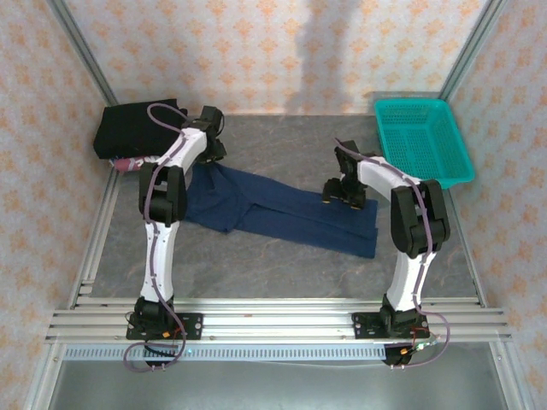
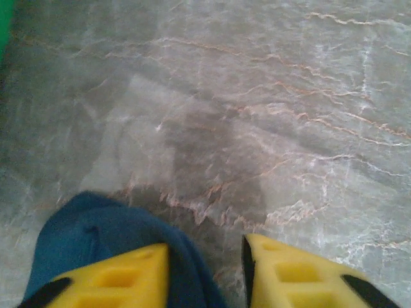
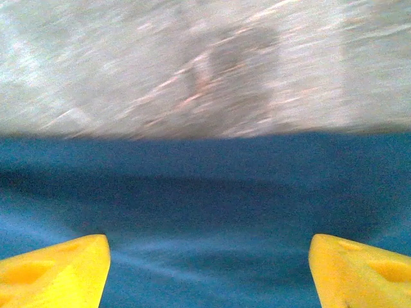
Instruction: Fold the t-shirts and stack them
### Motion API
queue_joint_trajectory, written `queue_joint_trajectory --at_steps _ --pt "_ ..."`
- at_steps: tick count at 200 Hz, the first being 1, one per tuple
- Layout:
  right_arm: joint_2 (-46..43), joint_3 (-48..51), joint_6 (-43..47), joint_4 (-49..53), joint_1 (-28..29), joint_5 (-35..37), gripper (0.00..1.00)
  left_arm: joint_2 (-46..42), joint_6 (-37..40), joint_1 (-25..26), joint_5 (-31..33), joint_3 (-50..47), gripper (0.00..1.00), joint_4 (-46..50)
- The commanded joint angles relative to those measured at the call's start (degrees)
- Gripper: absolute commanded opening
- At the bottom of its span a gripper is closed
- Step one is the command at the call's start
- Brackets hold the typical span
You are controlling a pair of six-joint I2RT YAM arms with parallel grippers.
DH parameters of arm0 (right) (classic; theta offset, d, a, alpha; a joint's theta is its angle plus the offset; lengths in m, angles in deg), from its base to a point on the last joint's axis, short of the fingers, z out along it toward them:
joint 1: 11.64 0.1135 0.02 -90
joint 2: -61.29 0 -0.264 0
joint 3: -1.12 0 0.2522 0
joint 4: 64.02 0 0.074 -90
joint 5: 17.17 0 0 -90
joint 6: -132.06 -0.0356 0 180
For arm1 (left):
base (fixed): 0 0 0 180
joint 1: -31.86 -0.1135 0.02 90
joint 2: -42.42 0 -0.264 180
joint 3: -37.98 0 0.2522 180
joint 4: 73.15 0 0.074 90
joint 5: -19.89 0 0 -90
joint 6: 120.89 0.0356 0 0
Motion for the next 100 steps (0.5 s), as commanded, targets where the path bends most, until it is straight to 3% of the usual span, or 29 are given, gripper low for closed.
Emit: queue_joint_trajectory --at_steps 1,23,54,84,100 --pt "-2.12 2.79 -3.12 1.95 -1.95 7.46 0.81 0.86 -1.02 -0.65 1.84 7.98 0.5 4.92" --pt "-6.0 5.04 -3.79 1.26 -2.83 10.48 0.82 -1.34 -3.95 -0.07 3.45 12.84 0.59 8.52" --pt "-10.69 7.17 -3.55 1.08 -4.15 13.36 0.83 -12.43 -3.08 3.54 5.66 6.71 0.67 8.44" --pt "-13.4 9.75 0.19 -3.49 -4.42 1.38 0.81 -23.92 -5.38 7.73 1.19 -9.16 0.68 5.13" --pt "-12.42 10.3 0.37 -4.13 -4.34 -3.19 0.74 -27.8 -8.44 9.65 1.05 -17.45 0.66 5.19"
